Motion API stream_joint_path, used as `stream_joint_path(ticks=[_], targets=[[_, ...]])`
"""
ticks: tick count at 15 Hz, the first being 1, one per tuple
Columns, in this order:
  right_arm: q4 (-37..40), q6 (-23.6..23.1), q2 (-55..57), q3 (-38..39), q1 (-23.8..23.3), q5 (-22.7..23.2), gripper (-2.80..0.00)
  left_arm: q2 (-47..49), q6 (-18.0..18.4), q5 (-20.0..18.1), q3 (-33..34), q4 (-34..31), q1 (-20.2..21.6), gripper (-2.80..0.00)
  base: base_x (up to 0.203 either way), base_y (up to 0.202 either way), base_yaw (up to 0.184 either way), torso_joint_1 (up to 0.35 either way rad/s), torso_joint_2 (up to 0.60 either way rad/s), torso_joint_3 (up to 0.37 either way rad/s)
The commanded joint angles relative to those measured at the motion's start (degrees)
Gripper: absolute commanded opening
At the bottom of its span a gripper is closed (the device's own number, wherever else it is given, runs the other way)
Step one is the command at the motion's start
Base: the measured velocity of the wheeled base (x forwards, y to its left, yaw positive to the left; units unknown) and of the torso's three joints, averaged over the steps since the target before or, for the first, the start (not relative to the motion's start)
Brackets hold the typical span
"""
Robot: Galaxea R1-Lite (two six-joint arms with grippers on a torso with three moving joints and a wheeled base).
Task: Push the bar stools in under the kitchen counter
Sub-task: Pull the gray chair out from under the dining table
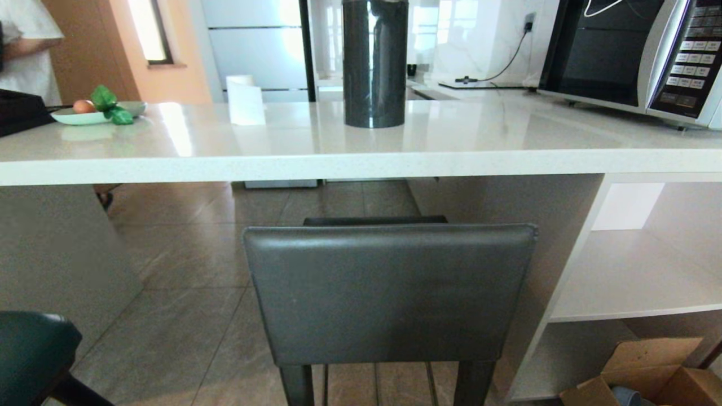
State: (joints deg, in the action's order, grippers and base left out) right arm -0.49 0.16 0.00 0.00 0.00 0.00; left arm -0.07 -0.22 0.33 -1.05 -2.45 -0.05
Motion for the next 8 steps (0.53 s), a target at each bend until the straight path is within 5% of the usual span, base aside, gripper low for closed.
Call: stream_joint_path(ticks=[1, 8], targets=[[-0.2, -0.2, 0.0, 0.2, 0.0, 0.0, -2.80, 0.1, 0.0, 0.0, 0.0, 0.0, 0.1, -2.80, 0.000, 0.000, 0.000, 0.000, 0.00, 0.000], [-0.2, -0.1, 0.0, 0.2, 0.0, 0.0, -2.80, 0.0, 0.1, 0.0, -0.2, -0.8, 0.0, -2.80, 0.000, 0.000, 0.000, 0.000, 0.00, 0.000]])
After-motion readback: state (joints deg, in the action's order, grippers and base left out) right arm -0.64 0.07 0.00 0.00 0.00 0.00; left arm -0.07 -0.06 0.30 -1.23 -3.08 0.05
